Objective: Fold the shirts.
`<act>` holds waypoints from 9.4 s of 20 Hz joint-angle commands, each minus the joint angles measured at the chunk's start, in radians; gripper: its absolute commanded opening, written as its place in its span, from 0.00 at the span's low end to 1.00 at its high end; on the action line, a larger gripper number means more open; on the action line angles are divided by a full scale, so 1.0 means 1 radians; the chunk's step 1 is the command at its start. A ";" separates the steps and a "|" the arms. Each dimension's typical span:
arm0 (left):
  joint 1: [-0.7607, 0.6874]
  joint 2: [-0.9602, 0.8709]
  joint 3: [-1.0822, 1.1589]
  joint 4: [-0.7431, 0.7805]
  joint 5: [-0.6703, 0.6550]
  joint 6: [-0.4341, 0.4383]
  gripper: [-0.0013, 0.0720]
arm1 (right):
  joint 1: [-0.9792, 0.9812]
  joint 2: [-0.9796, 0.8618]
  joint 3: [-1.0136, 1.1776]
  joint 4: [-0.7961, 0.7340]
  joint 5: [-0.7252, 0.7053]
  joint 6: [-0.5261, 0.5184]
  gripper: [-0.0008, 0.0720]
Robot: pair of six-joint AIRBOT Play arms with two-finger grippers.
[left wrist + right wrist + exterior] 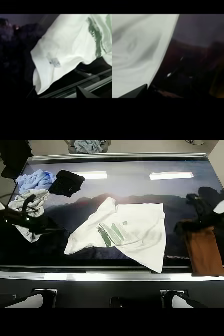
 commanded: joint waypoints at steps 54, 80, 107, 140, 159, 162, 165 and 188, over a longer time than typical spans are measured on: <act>-0.041 0.534 0.881 0.079 0.326 -0.316 0.05 | -0.077 0.501 0.871 0.216 -0.080 0.068 0.07; -0.072 -0.343 0.406 0.330 0.022 -0.121 0.79 | 0.139 -0.194 0.193 0.254 -0.319 0.051 0.96; -0.042 -0.202 -0.047 0.129 0.298 -0.065 0.06 | 0.226 -0.185 -0.286 0.288 -0.143 0.079 0.74; -0.052 0.340 0.763 0.299 0.084 -0.262 0.05 | 0.254 0.224 0.683 -0.266 0.273 0.036 0.07; -0.136 -0.439 0.565 0.104 0.471 -0.175 0.06 | 0.254 -0.478 0.583 -0.016 -0.337 0.109 0.07; -0.115 -0.430 0.584 0.118 0.168 -0.177 0.06 | 0.254 -0.449 0.582 -0.050 -0.005 0.106 0.07; -0.129 -0.435 0.517 0.225 -0.037 -0.177 0.06 | 0.254 -0.449 0.512 -0.046 0.155 0.106 0.07; 0.024 0.174 -0.511 0.138 0.126 -0.113 0.65 | 0.006 -0.183 0.048 -0.004 0.232 0.038 0.78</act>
